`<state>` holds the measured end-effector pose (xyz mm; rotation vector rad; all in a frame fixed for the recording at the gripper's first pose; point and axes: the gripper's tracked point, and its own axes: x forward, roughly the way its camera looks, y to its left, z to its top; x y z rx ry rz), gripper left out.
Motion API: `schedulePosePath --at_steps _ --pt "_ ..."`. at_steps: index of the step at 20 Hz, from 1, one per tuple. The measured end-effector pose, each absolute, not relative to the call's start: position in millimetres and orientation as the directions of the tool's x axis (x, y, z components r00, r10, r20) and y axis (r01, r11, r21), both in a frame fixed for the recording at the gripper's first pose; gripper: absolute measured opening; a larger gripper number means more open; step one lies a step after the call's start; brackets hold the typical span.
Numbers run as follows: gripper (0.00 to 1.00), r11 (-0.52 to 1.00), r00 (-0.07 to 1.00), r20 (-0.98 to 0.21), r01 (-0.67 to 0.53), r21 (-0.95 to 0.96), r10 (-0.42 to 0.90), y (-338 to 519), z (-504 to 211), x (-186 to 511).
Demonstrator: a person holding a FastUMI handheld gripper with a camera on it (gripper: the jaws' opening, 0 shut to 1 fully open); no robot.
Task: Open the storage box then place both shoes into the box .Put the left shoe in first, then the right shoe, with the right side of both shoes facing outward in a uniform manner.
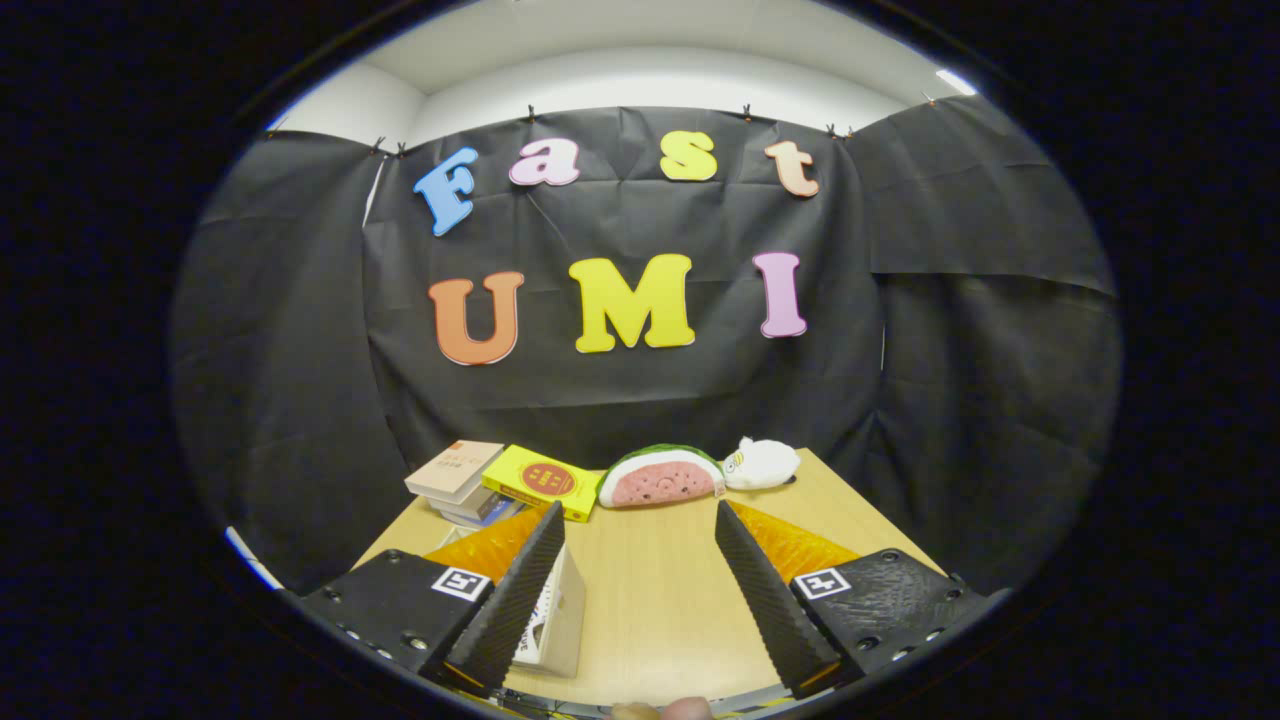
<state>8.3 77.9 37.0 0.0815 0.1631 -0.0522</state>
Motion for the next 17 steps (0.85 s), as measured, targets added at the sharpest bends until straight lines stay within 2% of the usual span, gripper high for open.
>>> schedulePosePath --at_steps 4,17 --pt "0.94 0.997 0.995 -0.1 0.03 0.077 -0.022 70 50 -7" --pt "0.94 0.996 0.991 -0.133 0.002 0.09 0.01 70 30 -17"
